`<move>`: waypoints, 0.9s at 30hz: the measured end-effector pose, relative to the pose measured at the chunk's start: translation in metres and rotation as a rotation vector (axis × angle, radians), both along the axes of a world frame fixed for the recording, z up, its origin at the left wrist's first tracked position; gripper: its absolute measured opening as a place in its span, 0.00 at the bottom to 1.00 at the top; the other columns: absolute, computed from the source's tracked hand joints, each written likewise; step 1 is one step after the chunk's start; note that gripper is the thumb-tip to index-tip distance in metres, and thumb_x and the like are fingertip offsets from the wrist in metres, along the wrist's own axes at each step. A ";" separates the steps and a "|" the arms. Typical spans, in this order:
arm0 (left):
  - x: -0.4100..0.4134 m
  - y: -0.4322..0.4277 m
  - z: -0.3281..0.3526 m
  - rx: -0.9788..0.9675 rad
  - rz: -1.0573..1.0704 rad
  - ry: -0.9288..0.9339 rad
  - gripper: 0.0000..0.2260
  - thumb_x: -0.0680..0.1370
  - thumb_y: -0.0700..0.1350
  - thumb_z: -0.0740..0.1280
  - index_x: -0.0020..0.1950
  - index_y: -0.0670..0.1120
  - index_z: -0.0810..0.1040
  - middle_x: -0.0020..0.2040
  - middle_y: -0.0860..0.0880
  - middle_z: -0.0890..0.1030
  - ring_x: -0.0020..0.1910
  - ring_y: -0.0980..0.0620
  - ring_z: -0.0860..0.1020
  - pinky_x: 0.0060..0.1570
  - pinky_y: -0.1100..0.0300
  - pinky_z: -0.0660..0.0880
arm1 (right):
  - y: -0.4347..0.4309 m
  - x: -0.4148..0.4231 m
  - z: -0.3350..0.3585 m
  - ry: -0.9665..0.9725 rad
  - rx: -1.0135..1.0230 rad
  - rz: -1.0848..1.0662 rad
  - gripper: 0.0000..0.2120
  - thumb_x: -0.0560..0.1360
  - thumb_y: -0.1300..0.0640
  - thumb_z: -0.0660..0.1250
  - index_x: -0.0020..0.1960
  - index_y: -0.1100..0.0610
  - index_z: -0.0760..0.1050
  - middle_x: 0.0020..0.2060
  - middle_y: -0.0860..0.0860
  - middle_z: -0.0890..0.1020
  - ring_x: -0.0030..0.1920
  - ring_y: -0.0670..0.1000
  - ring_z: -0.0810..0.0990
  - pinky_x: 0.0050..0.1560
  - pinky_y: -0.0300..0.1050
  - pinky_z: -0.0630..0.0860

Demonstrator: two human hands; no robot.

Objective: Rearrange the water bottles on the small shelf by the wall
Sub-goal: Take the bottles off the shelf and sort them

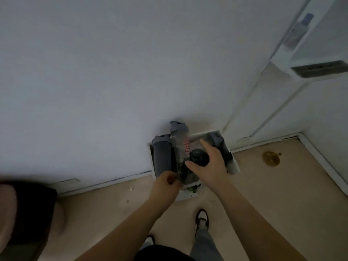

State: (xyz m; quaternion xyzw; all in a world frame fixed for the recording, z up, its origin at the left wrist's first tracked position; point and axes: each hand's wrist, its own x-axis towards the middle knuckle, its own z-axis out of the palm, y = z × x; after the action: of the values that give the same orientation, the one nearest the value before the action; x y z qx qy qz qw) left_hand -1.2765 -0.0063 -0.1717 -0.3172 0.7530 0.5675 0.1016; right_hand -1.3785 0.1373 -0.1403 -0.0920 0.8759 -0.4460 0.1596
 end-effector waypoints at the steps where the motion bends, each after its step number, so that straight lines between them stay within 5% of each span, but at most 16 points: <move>1: -0.010 -0.002 -0.004 -0.021 0.058 -0.010 0.07 0.79 0.45 0.66 0.52 0.57 0.75 0.51 0.50 0.83 0.49 0.47 0.82 0.54 0.45 0.81 | -0.002 -0.013 -0.008 -0.001 0.016 0.069 0.40 0.70 0.42 0.77 0.77 0.43 0.62 0.73 0.50 0.67 0.71 0.51 0.67 0.70 0.50 0.69; 6: -0.040 -0.008 -0.022 -0.086 0.298 -0.084 0.06 0.78 0.46 0.67 0.50 0.55 0.73 0.52 0.45 0.81 0.48 0.43 0.82 0.50 0.42 0.82 | 0.003 -0.050 -0.041 0.028 0.174 0.363 0.38 0.69 0.42 0.78 0.74 0.46 0.67 0.69 0.46 0.72 0.66 0.48 0.73 0.63 0.43 0.73; 9: -0.050 -0.010 -0.031 -0.129 0.337 -0.147 0.19 0.78 0.50 0.69 0.68 0.47 0.74 0.61 0.44 0.79 0.54 0.44 0.81 0.53 0.45 0.82 | 0.010 -0.060 -0.050 0.012 0.149 0.401 0.36 0.68 0.45 0.80 0.71 0.47 0.69 0.64 0.46 0.76 0.62 0.48 0.76 0.61 0.44 0.76; 15: -0.069 -0.022 -0.045 -0.240 0.235 -0.224 0.27 0.78 0.53 0.70 0.73 0.44 0.70 0.65 0.43 0.77 0.59 0.44 0.78 0.51 0.55 0.75 | 0.009 -0.073 -0.045 -0.069 0.101 0.381 0.25 0.69 0.51 0.80 0.60 0.46 0.72 0.48 0.38 0.77 0.52 0.47 0.80 0.54 0.42 0.79; 20: -0.085 -0.043 -0.060 -0.337 0.091 -0.257 0.33 0.75 0.57 0.71 0.75 0.44 0.66 0.68 0.41 0.74 0.65 0.40 0.73 0.61 0.46 0.75 | 0.010 -0.074 -0.031 -0.018 0.059 0.268 0.23 0.69 0.52 0.80 0.57 0.44 0.71 0.47 0.33 0.75 0.50 0.46 0.79 0.53 0.38 0.78; 25: -0.112 -0.057 -0.067 -0.394 -0.011 -0.284 0.40 0.72 0.58 0.73 0.78 0.44 0.60 0.68 0.39 0.73 0.65 0.37 0.73 0.62 0.45 0.74 | 0.014 -0.074 -0.021 -0.053 0.059 0.186 0.24 0.68 0.54 0.81 0.58 0.49 0.74 0.50 0.43 0.80 0.49 0.42 0.80 0.47 0.24 0.74; 27: -0.123 -0.064 -0.071 -0.375 -0.008 -0.292 0.43 0.70 0.58 0.74 0.78 0.46 0.57 0.66 0.39 0.74 0.64 0.36 0.74 0.61 0.43 0.75 | 0.017 -0.072 -0.015 -0.066 0.073 0.169 0.24 0.68 0.54 0.81 0.58 0.48 0.73 0.49 0.40 0.79 0.47 0.36 0.79 0.45 0.21 0.72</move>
State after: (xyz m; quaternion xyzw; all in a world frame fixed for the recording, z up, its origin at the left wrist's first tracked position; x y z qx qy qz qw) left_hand -1.3990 -0.0701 -0.2428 -0.4062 0.8238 0.3654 0.1508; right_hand -1.4504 0.1538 -0.1558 -0.1448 0.8751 -0.4014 0.2284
